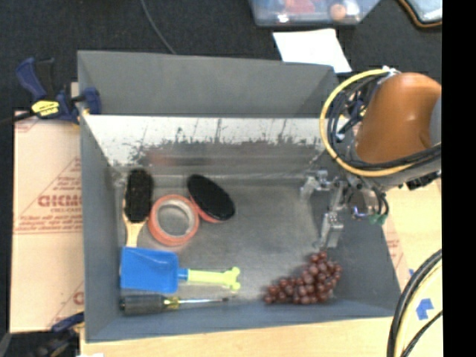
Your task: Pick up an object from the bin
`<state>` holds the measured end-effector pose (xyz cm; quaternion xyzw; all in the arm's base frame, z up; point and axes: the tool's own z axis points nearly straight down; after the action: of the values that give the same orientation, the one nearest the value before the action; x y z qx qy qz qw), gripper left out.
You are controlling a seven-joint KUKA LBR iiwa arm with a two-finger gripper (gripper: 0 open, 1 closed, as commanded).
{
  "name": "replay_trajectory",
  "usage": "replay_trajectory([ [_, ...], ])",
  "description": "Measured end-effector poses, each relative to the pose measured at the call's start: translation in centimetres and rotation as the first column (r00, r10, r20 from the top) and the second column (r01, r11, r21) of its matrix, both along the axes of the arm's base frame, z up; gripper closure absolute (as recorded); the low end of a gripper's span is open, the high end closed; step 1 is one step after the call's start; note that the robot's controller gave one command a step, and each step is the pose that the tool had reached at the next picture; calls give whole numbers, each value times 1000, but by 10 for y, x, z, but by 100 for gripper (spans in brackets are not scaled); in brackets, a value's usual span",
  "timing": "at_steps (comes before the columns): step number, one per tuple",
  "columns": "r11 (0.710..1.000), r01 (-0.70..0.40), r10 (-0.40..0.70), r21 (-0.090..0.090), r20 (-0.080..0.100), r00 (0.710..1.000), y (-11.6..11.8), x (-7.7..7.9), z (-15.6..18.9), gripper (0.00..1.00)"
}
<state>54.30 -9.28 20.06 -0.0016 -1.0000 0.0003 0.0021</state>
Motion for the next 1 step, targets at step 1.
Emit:
replay_trajectory([
  [1, 1000, -4, 4, -1, 8, 1000, 0, 2, 4, 0],
])
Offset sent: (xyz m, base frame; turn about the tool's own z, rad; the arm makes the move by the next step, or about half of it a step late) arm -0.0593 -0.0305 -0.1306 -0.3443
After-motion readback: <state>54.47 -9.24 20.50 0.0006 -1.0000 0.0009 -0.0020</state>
